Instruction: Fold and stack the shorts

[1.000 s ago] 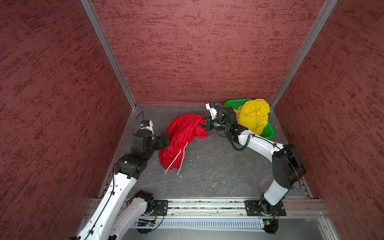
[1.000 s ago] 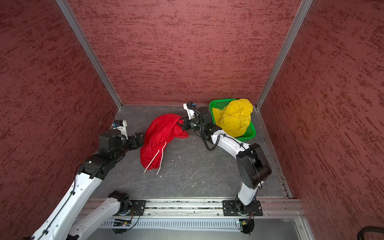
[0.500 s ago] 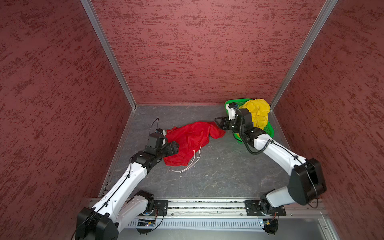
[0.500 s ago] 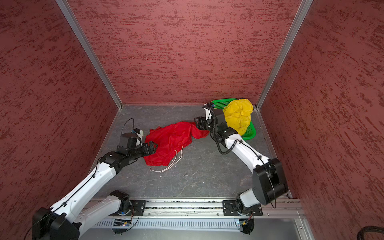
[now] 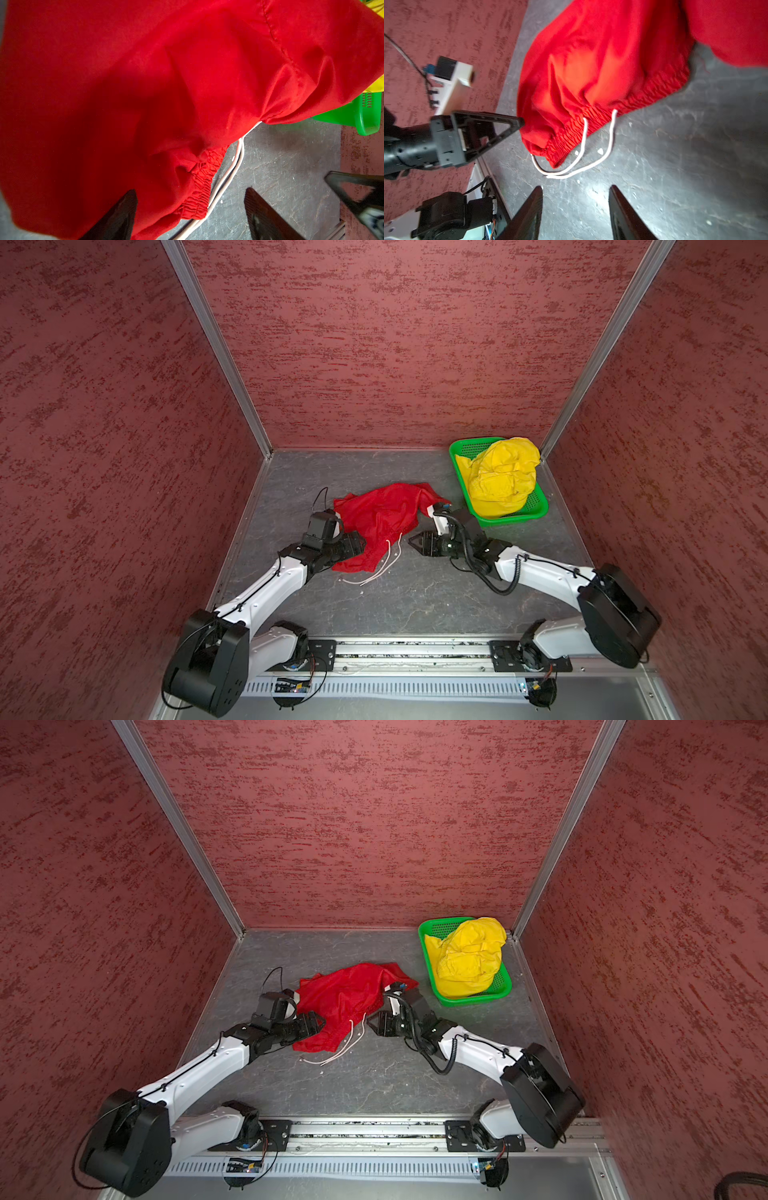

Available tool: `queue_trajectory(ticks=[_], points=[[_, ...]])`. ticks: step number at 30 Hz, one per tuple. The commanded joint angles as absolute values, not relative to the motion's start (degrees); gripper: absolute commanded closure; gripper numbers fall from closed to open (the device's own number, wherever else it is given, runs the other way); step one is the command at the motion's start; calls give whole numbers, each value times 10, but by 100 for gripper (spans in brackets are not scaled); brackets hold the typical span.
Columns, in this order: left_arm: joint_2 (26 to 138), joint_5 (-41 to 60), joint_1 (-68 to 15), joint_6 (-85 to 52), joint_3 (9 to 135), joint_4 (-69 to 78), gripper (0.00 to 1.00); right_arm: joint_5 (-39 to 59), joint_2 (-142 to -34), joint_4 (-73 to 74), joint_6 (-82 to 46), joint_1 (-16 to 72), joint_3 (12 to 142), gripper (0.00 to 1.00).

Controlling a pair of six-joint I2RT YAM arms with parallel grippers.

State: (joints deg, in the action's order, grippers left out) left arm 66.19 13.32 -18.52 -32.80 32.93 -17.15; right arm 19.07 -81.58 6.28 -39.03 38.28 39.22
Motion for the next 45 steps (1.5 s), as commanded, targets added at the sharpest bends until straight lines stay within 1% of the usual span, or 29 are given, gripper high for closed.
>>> queue_trajectory(ticks=[1,5,13,19,25,29,32,34,38,41,45], points=[[675,140,-190,-336,321,-134,18,158,-829,131,-436,381,396,46],[707,134,-191,-342,314,-118,19,140,-909,145,-416,379,428,44],[733,110,-191,-327,318,-126,21,100,-1006,134,-374,353,517,45],[746,124,-195,-332,312,-113,21,142,-1075,183,-374,320,575,49],[764,128,-243,-361,297,-103,22,153,-1129,171,-366,306,643,56],[765,124,-286,-391,274,-97,22,161,-1146,168,-367,307,660,59],[758,113,-332,-407,271,-104,22,162,-1127,166,-365,308,644,59],[745,94,-360,-407,282,-123,22,150,-1090,165,-359,308,621,56],[705,52,-374,-370,336,-191,22,126,-1002,148,-333,306,577,52],[681,44,-371,-266,394,-236,19,123,-930,146,-328,297,532,51],[697,58,-376,-85,494,-321,18,136,-845,172,-350,277,456,50]])
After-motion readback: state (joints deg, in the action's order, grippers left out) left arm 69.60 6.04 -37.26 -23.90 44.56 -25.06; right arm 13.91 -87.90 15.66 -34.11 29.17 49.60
